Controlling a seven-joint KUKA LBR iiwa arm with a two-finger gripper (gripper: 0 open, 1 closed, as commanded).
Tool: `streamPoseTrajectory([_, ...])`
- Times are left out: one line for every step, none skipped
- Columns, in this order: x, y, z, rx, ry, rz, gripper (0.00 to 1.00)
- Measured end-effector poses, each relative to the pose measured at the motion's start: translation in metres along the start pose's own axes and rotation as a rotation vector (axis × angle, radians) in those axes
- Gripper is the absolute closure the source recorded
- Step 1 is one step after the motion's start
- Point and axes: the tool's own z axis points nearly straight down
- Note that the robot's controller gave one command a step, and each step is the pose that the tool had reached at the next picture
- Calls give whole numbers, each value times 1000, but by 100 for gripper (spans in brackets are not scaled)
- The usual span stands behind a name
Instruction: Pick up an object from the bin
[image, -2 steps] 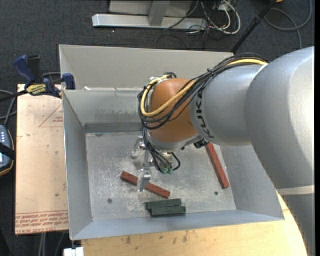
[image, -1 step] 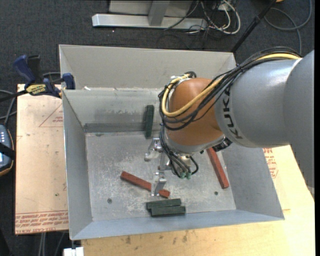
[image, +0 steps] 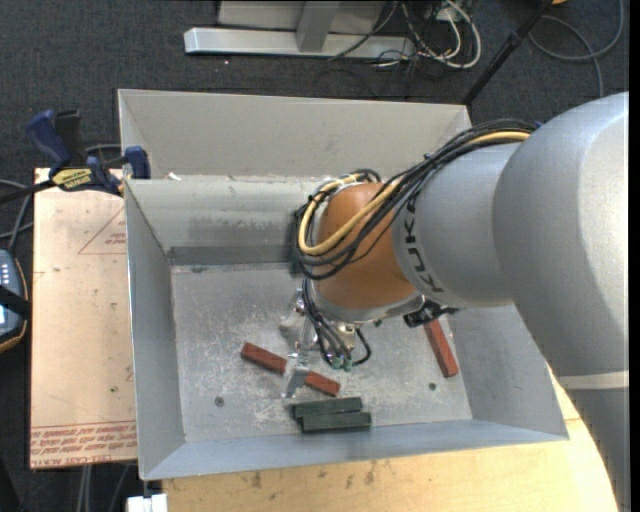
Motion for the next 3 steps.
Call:
streamPoseTrajectory([12,-1,10,-8,-21,-44,100])
streamPoseTrajectory([12,-1,10,-9,-21,-44,100])
streamPoseTrajectory([14,-2,6,-5,-12,-45,100])
